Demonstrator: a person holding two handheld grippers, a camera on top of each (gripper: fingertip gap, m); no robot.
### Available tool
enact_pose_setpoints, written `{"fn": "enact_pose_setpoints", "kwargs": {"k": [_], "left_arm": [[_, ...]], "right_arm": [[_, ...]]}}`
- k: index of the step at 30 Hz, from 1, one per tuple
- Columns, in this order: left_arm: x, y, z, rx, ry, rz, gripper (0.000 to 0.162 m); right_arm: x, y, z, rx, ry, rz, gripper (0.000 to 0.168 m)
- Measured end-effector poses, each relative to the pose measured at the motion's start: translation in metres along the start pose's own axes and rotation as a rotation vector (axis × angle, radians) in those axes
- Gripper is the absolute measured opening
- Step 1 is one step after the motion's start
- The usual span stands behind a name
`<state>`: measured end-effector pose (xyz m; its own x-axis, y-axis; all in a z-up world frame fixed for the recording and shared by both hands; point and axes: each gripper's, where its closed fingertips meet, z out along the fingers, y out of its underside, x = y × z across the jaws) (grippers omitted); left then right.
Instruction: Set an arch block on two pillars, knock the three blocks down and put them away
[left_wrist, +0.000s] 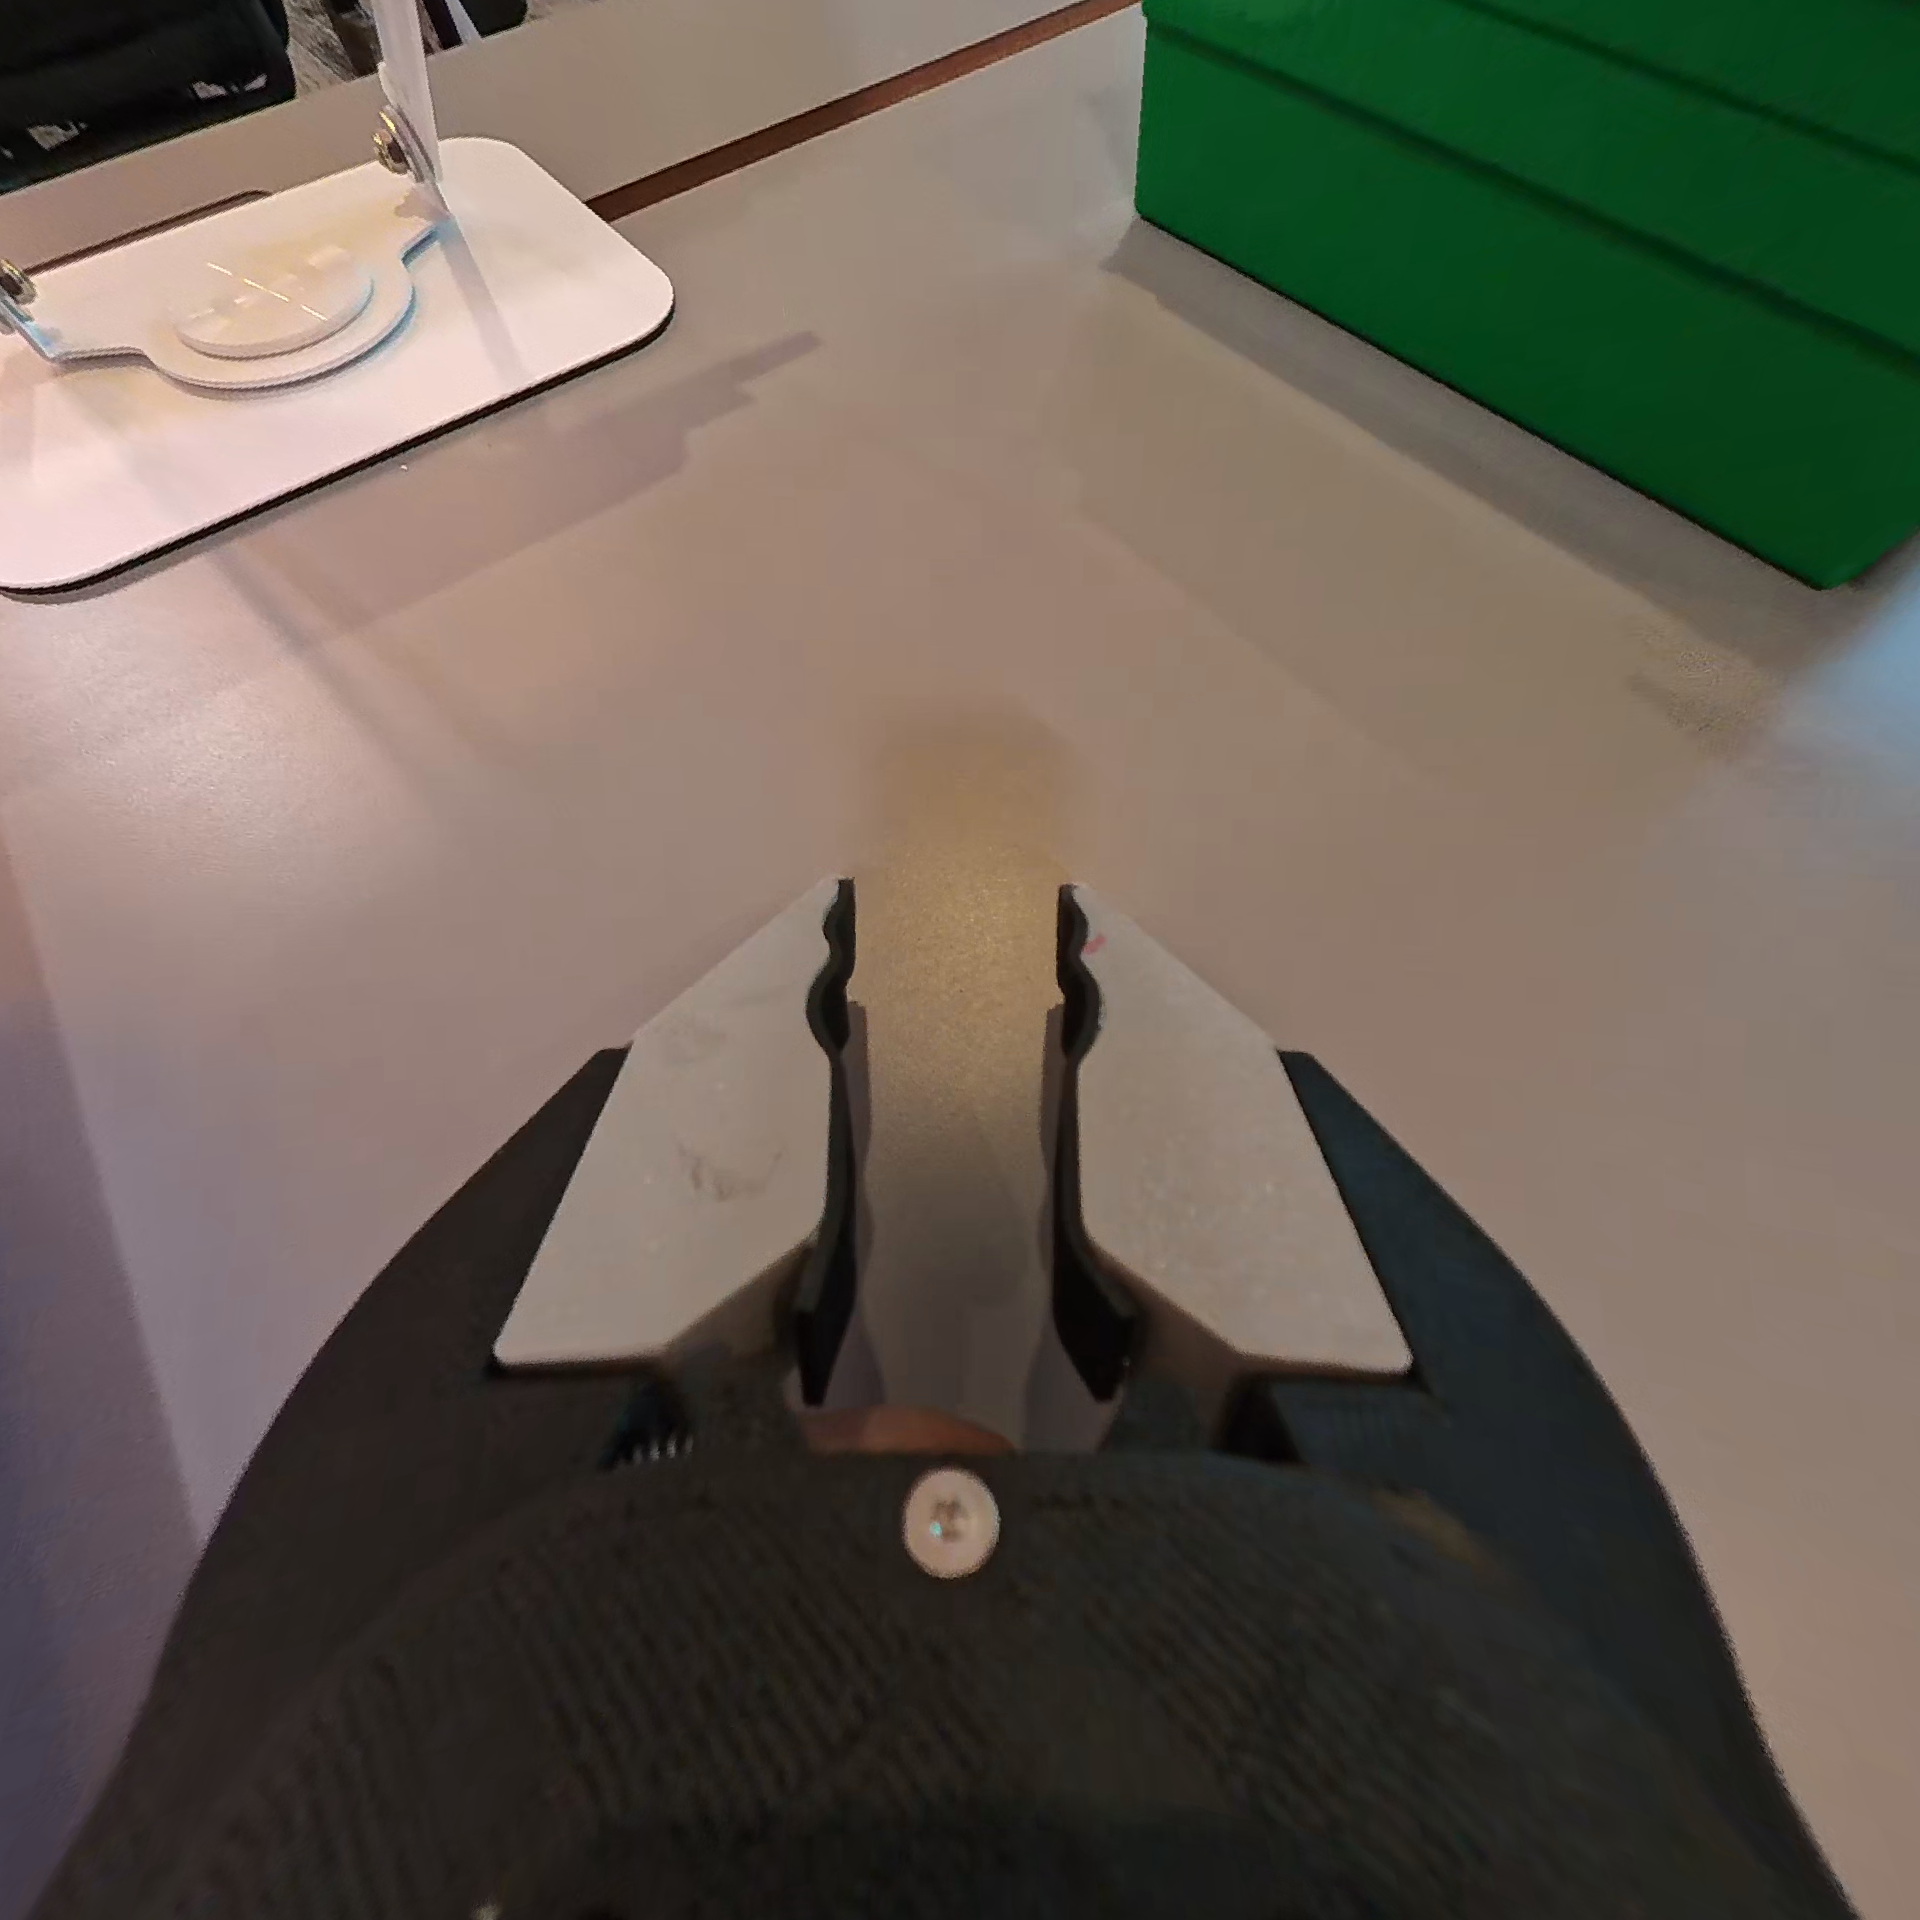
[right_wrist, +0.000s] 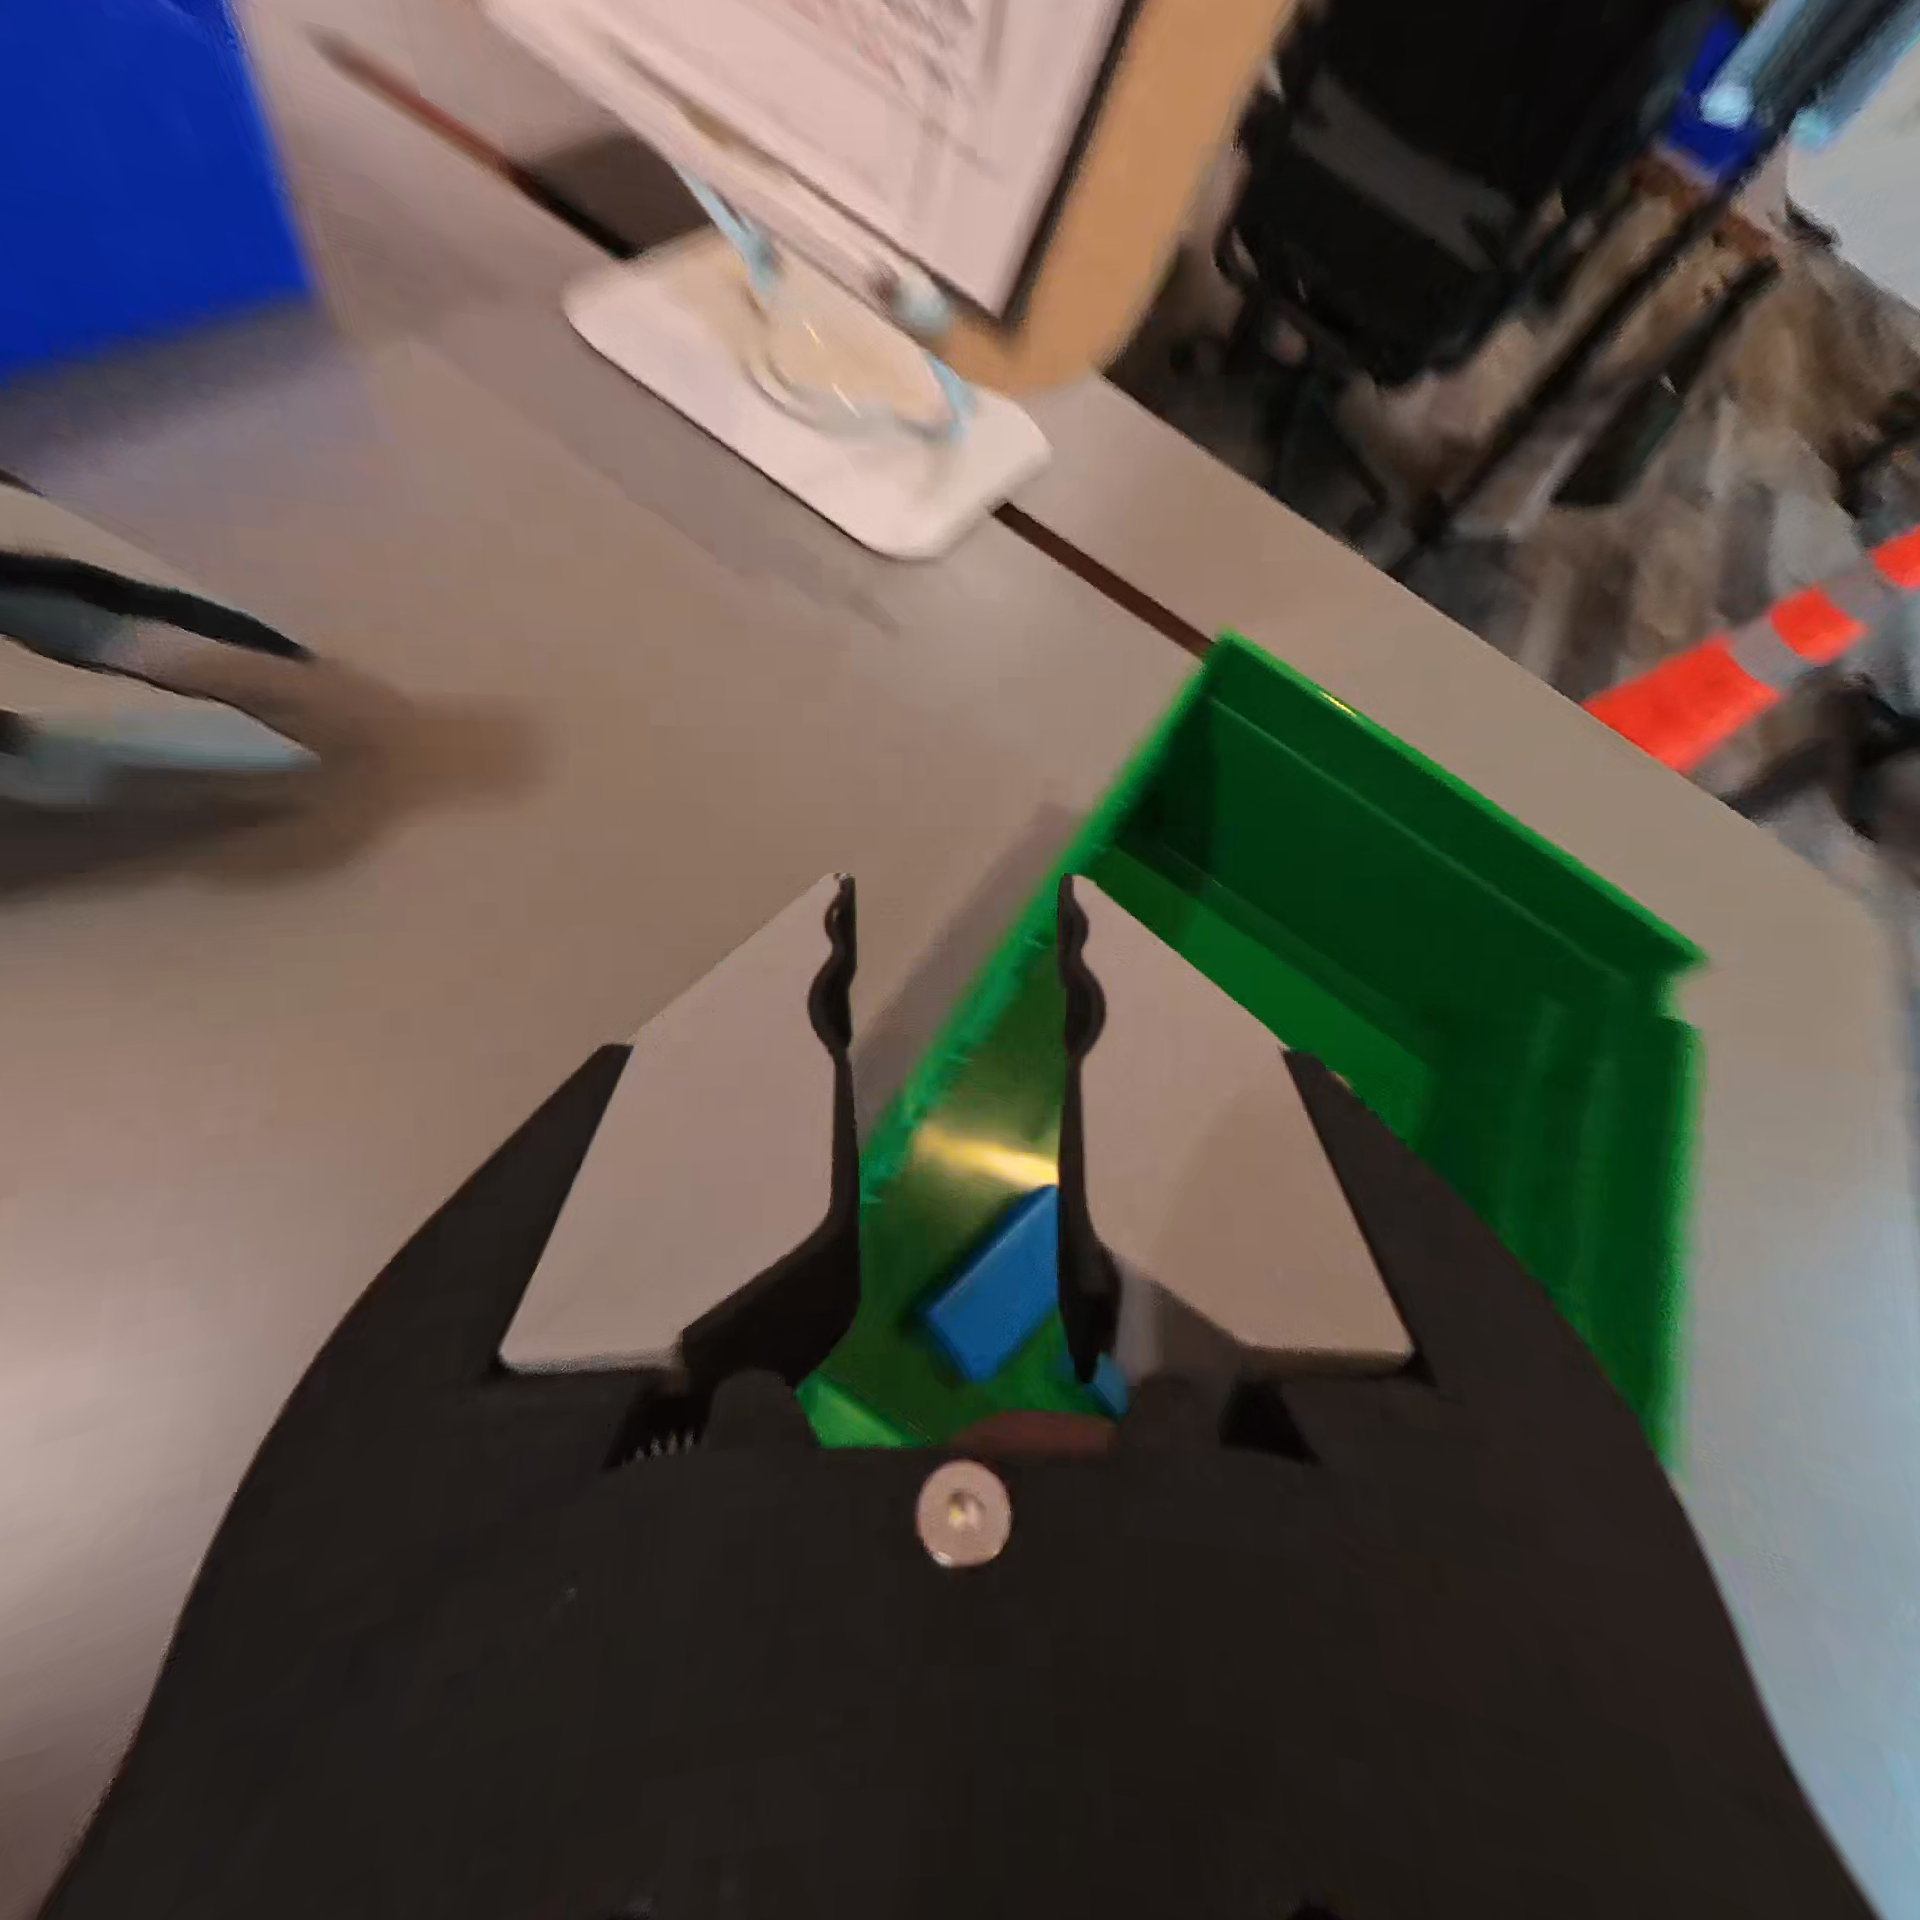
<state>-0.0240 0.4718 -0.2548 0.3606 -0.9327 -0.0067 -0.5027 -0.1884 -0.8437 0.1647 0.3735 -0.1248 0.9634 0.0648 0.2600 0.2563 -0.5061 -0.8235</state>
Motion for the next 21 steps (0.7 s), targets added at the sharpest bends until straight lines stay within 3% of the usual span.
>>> {"fn": "enact_pose_setpoints", "kwargs": {"k": [4,8,10,11,13,15,21], "left_arm": [[0.001,0.002,0.001,-0.013,0.014,-0.009,0.036],[0.001,0.002,0.001,-0.014,0.009,0.004,0.036],[0.002,0.001,0.001,-0.006,0.008,0.006,0.036],[0.002,0.001,0.0,-0.003,0.009,0.004,0.036],[0.001,0.001,0.001,-0.006,0.013,-0.001,0.036],[0.002,0.002,0.002,-0.017,0.017,0.003,0.036],[0.003,0.003,0.003,-0.026,0.012,0.018,0.037]], "right_arm": [[-0.07,-0.007,0.001,0.227,-0.152,0.094,0.044],[-0.121,-0.005,0.028,0.324,-0.251,0.125,0.058],[-0.129,0.001,0.04,0.392,-0.208,0.103,0.054],[-0.133,0.004,0.043,0.416,-0.195,0.079,0.044],[-0.138,0.0,0.033,0.399,-0.179,0.012,0.05],[-0.131,-0.002,0.025,0.504,-0.069,-0.039,0.04],[-0.125,0.005,0.03,0.459,-0.032,-0.049,0.042]]}}
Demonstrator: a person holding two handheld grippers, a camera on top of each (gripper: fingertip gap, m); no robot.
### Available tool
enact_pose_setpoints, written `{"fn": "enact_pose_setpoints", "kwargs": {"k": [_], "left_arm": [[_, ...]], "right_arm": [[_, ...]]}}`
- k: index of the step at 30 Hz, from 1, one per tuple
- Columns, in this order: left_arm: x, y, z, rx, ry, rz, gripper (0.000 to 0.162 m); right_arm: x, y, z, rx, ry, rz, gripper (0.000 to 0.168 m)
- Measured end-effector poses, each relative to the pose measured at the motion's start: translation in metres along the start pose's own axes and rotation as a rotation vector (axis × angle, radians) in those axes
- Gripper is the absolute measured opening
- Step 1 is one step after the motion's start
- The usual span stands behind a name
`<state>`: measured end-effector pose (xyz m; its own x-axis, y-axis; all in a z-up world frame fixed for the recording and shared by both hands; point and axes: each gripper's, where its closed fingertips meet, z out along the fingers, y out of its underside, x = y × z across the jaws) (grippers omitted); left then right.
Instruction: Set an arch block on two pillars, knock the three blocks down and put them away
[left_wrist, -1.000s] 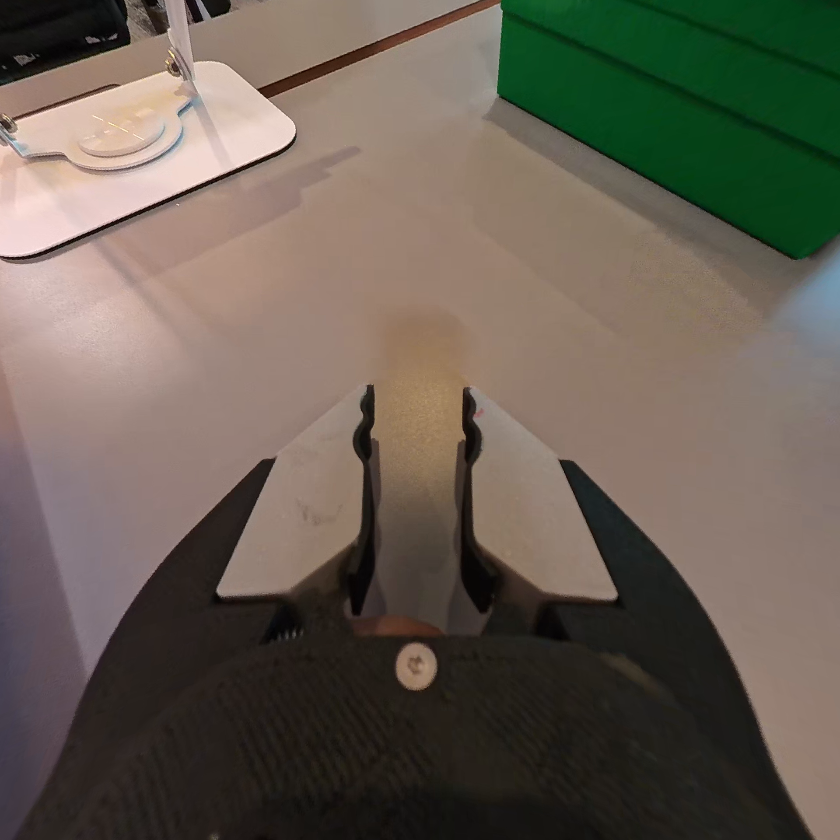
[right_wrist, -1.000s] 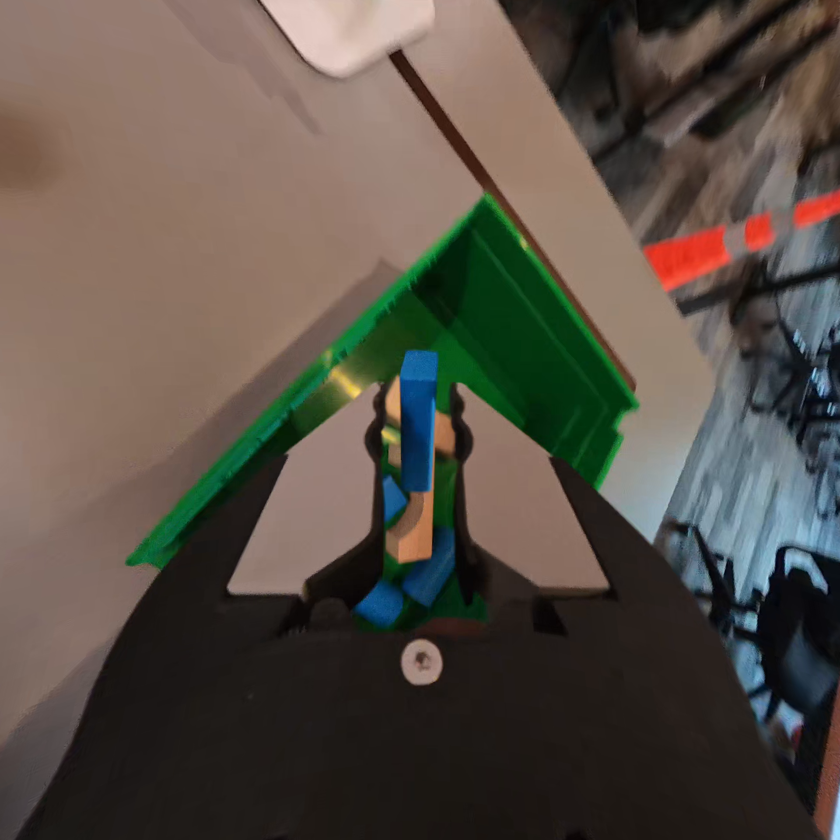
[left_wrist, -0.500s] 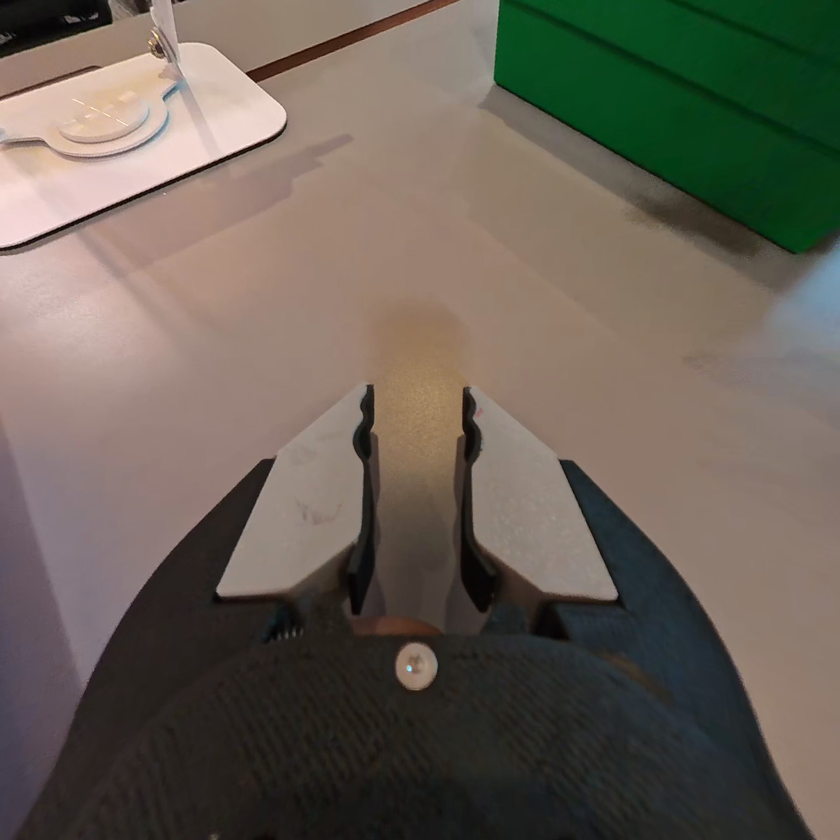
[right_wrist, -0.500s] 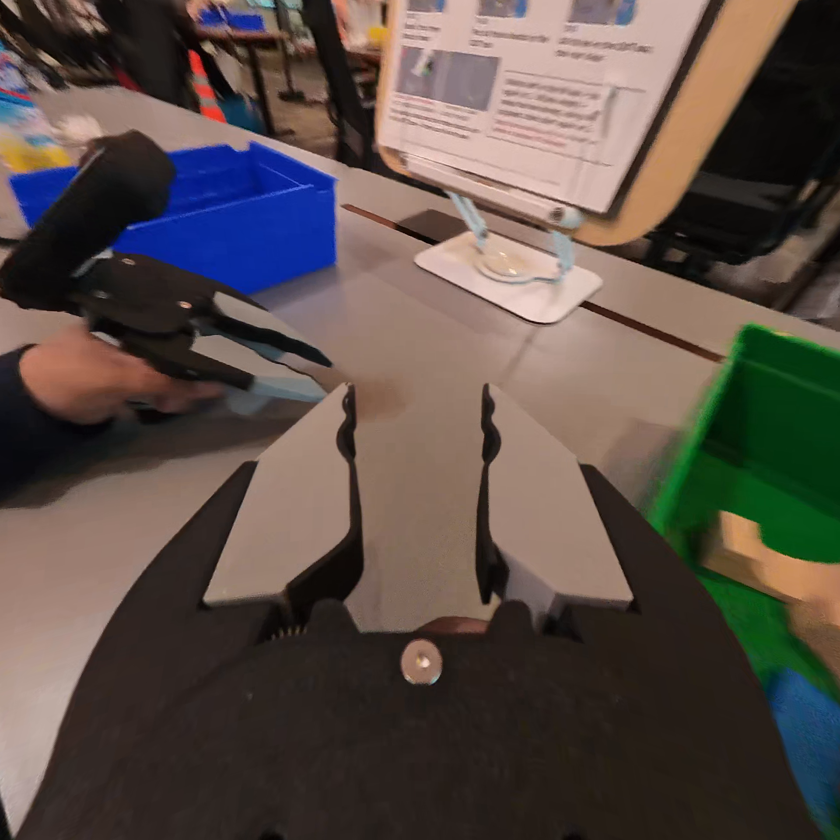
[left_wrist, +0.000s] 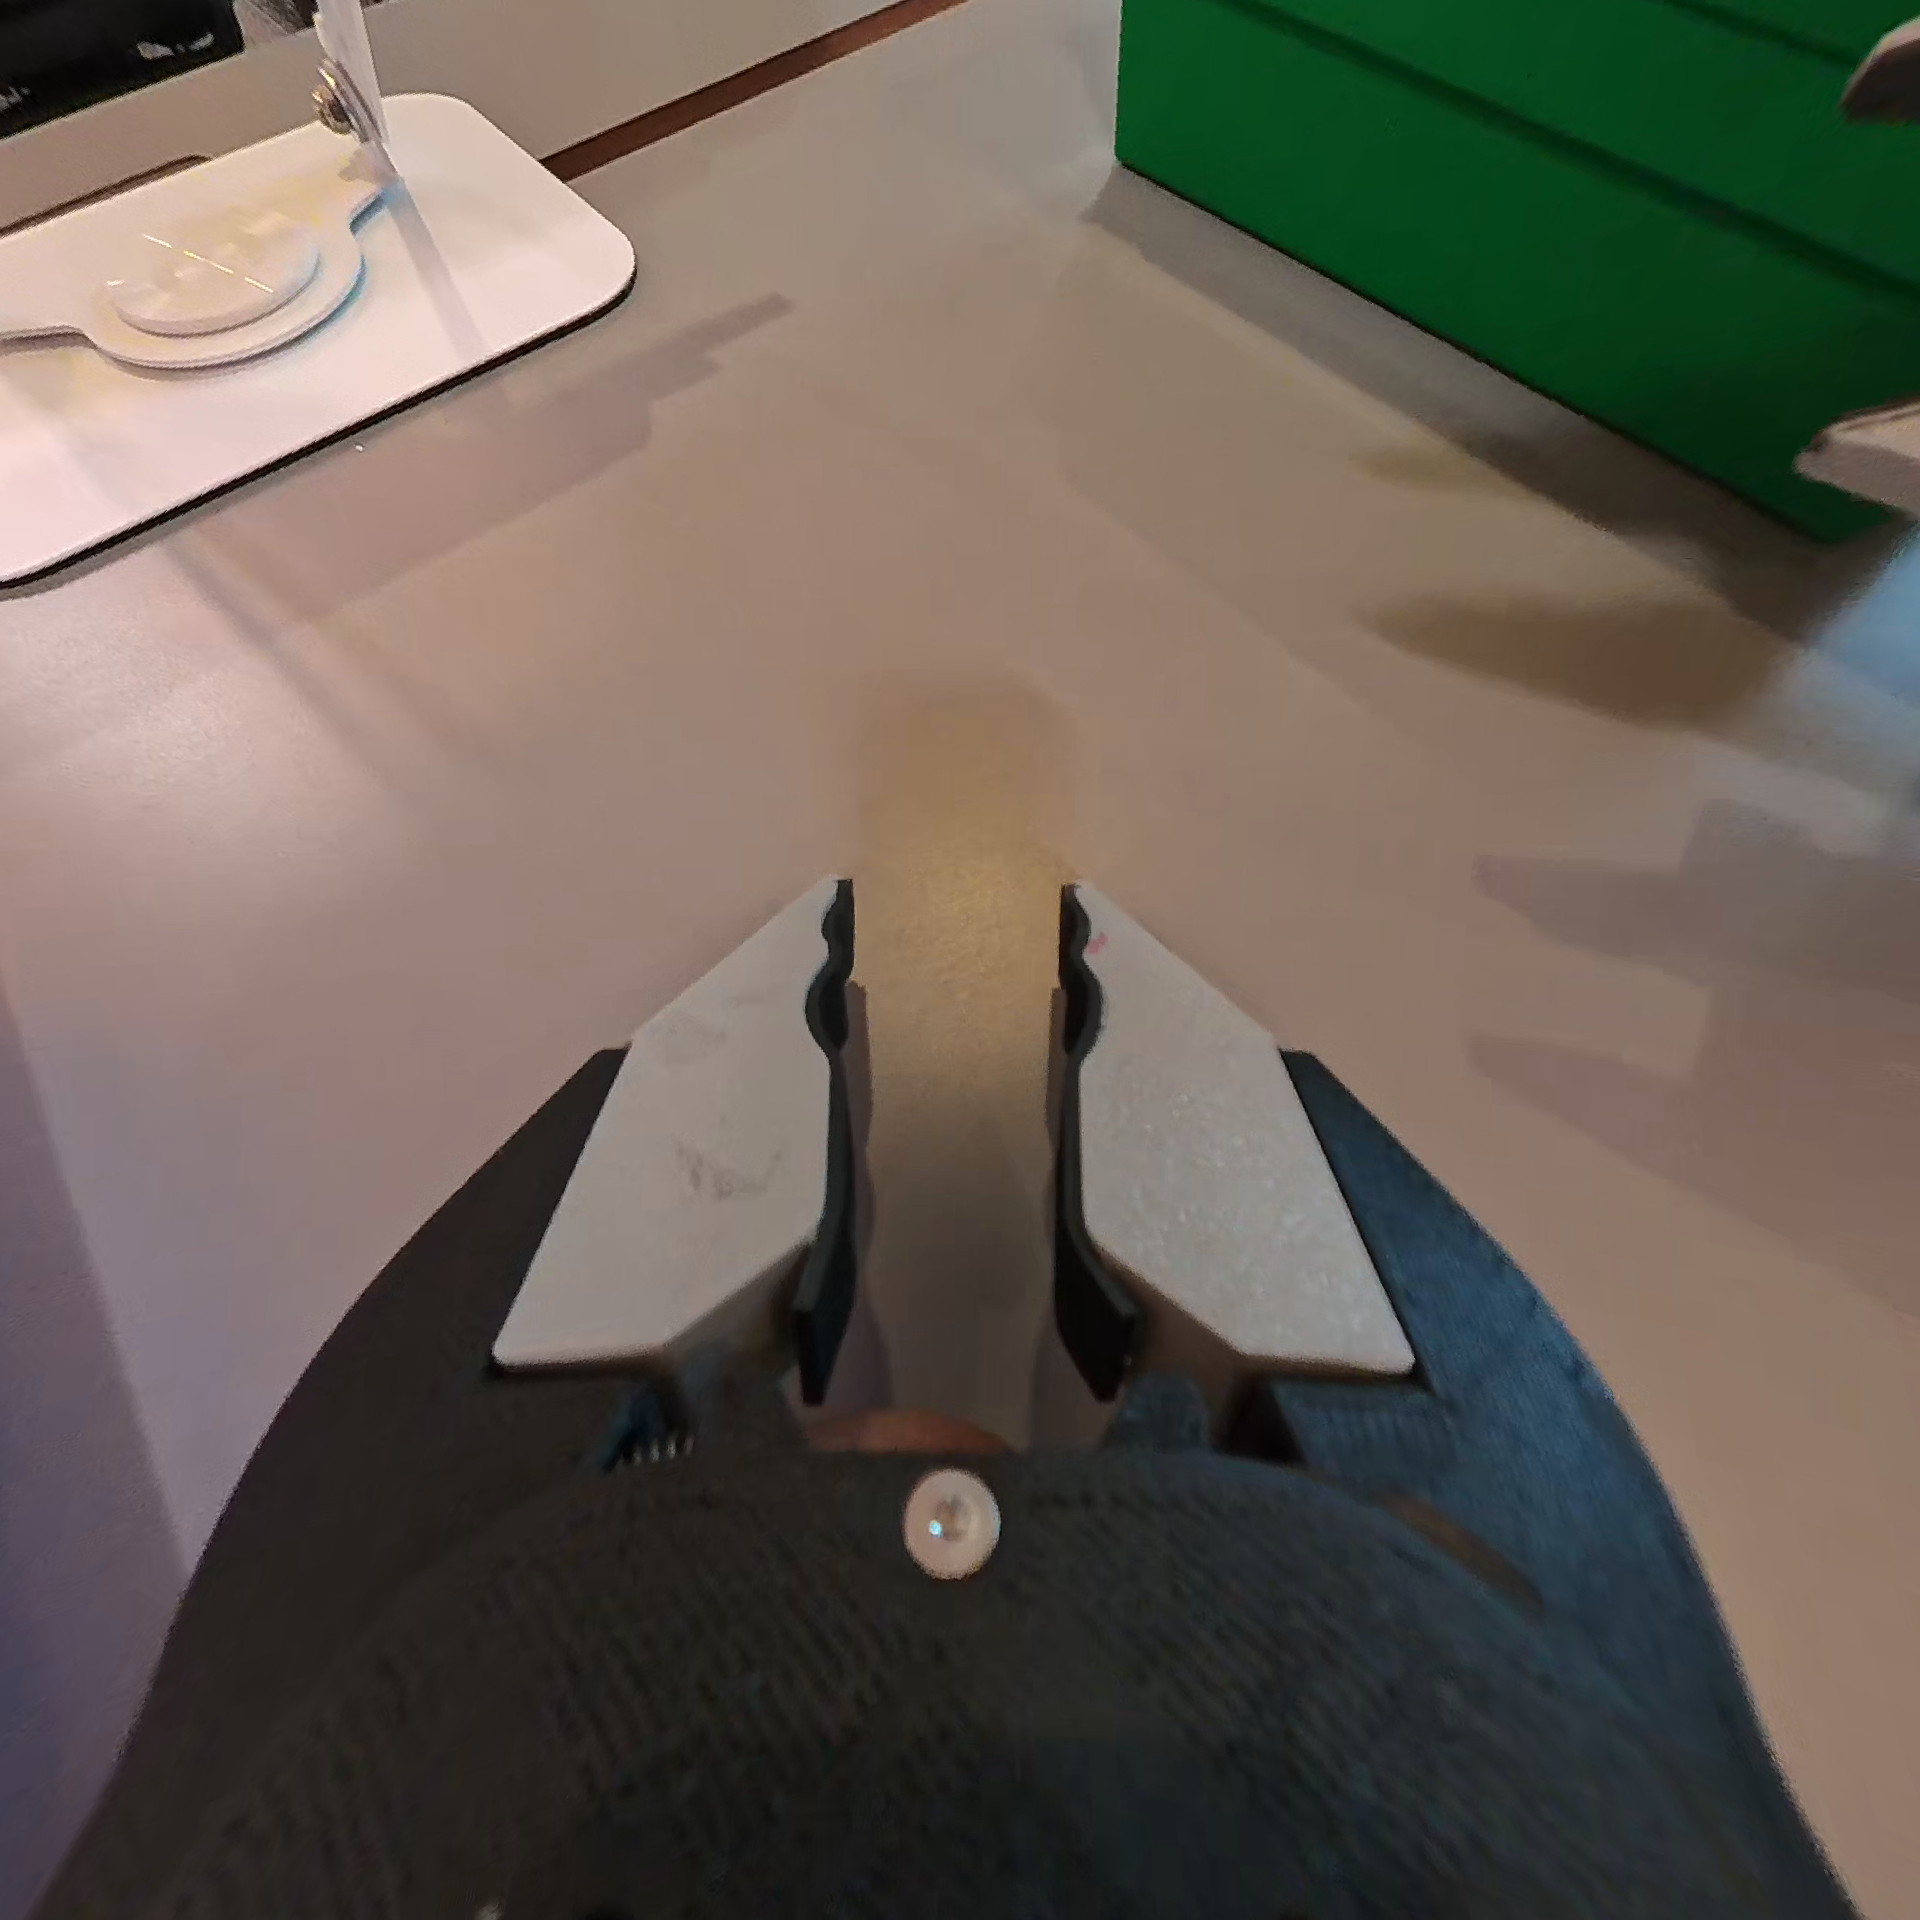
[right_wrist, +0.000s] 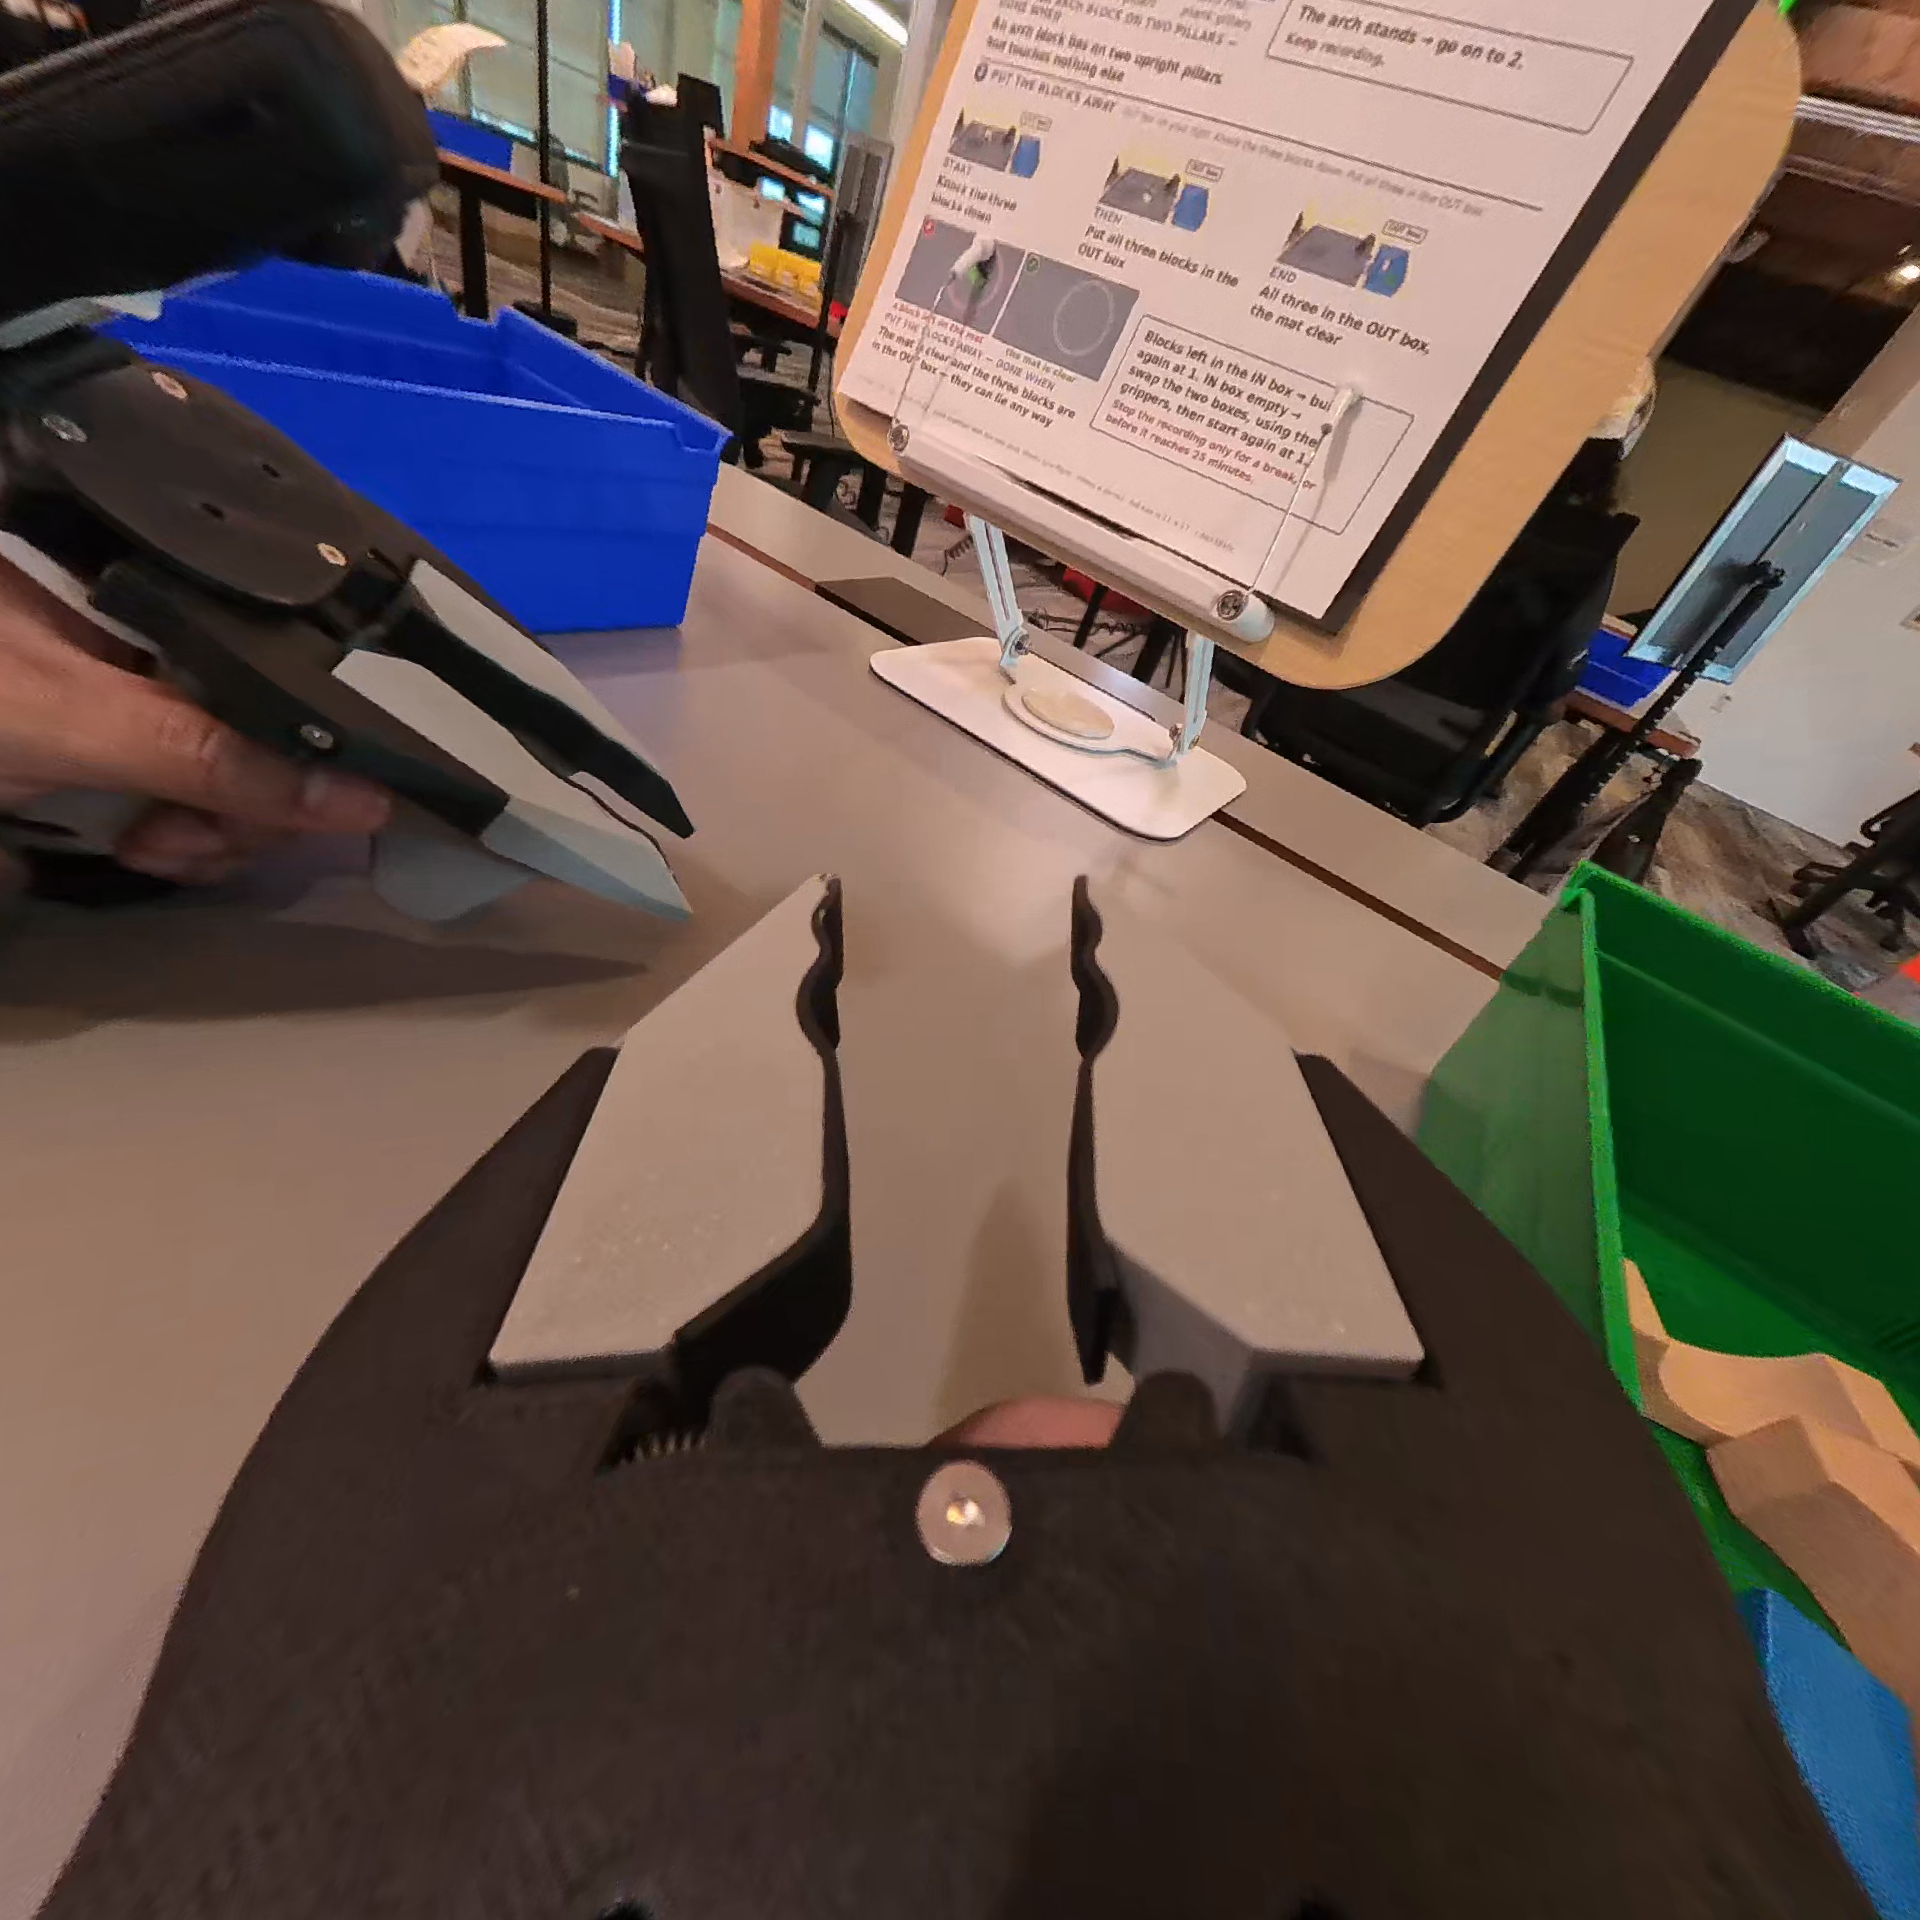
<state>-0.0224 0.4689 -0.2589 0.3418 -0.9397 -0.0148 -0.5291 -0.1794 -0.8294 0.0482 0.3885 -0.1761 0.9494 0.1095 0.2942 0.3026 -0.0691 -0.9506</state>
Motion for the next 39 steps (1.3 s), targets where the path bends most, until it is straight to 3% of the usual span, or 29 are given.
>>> {"fn": "enact_pose_setpoints", "kwargs": {"k": [39], "left_arm": [[0.0032,0.0017,0.001,-0.013,0.013,0.011,0.038]], "right_arm": [[0.0033,0.0069,0.002,-0.027,0.024,-0.026,0.039]]}}
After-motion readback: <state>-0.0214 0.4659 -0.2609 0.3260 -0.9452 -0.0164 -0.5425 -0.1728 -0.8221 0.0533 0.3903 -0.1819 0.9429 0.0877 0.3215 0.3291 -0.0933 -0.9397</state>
